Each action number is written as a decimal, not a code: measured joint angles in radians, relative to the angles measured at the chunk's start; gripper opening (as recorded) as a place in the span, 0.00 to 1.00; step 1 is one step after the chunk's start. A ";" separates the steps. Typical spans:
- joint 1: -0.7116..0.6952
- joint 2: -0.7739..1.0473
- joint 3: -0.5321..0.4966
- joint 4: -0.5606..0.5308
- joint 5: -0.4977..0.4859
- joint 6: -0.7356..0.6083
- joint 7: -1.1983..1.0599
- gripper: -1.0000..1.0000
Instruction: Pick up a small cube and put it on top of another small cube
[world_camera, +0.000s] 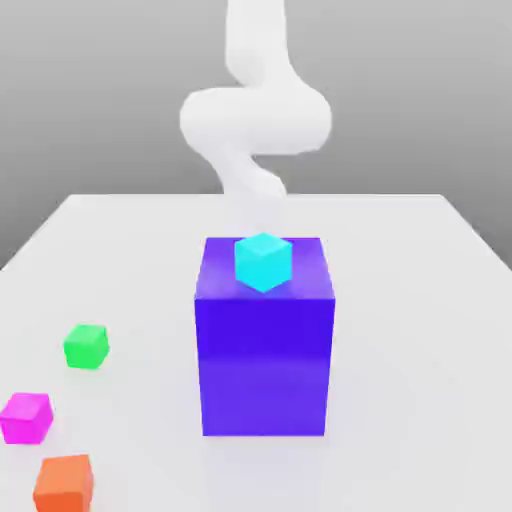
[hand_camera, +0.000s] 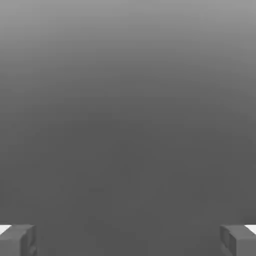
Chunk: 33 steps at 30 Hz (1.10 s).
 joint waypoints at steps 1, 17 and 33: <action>-0.020 0.039 -0.006 -0.006 0.004 0.016 0.031 0.50; -0.271 0.622 -0.134 -0.092 0.051 0.246 0.488 0.50; -0.463 1.156 -0.136 -0.104 0.218 0.518 0.662 0.00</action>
